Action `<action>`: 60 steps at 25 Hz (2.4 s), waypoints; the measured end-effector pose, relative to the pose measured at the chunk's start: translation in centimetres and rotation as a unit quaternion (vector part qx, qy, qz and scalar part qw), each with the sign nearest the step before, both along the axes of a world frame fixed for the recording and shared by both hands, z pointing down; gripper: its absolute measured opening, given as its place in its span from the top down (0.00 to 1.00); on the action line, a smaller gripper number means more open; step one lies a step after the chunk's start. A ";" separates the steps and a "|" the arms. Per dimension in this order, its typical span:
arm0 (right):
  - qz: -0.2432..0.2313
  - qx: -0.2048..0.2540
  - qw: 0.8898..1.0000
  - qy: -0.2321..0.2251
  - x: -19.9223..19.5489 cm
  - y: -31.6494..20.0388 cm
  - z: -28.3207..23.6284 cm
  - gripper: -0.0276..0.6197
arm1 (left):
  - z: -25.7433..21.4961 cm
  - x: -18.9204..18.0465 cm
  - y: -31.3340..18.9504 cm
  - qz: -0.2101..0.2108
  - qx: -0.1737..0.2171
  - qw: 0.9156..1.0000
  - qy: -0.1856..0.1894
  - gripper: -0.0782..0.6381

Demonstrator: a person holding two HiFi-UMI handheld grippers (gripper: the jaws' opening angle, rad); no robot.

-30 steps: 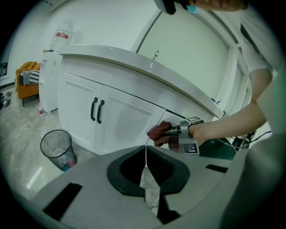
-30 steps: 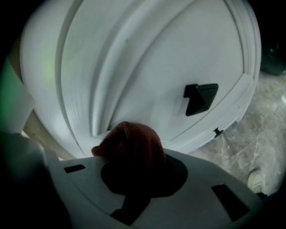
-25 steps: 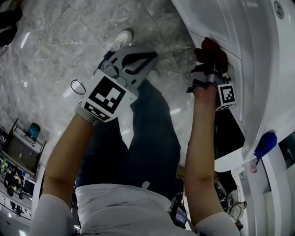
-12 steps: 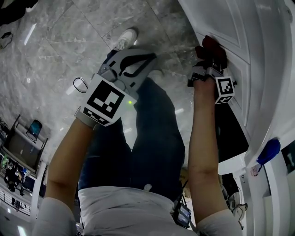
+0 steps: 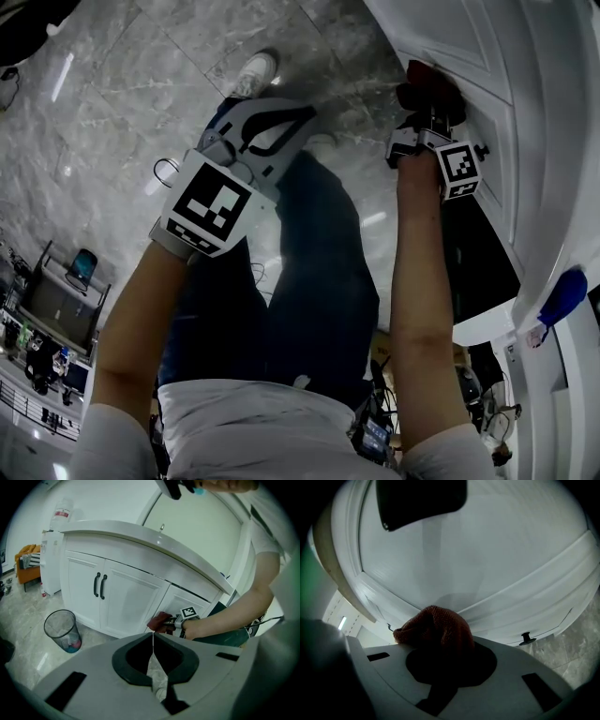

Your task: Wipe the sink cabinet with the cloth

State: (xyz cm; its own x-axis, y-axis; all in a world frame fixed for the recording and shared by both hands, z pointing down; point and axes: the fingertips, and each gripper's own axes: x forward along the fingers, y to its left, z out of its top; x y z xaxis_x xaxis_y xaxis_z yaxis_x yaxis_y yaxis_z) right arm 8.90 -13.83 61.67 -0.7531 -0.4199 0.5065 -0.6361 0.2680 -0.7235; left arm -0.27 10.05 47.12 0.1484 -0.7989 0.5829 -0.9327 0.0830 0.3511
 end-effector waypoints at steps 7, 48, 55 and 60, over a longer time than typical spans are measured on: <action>0.036 -0.036 0.999 -0.004 1.0 0.6 1.5 0.88 | 1.7 0.7 -0.1 0.019 -0.001 1.000 0.009 0.87; 0.223 0.001 0.971 -0.088 2.8 0.7 -14.3 0.89 | 0.4 -1.6 -3.8 0.201 0.042 0.978 0.035 0.87; 0.225 0.011 0.972 -0.071 4.3 0.4 -14.2 0.89 | 0.5 -1.6 -3.8 0.204 0.039 0.977 0.039 0.87; 0.236 0.009 0.970 -0.055 5.9 0.4 -13.5 0.89 | 0.9 -1.9 -4.6 0.203 0.038 0.978 0.036 0.87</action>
State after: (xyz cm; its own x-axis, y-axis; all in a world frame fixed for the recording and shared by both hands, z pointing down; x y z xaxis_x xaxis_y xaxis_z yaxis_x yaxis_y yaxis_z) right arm 14.76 -13.42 48.13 -0.5237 -0.7393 0.4234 -0.6108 -0.0206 -0.7915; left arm -2.15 5.41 48.03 0.5015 -0.7060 0.5000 -0.8556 -0.3189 0.4078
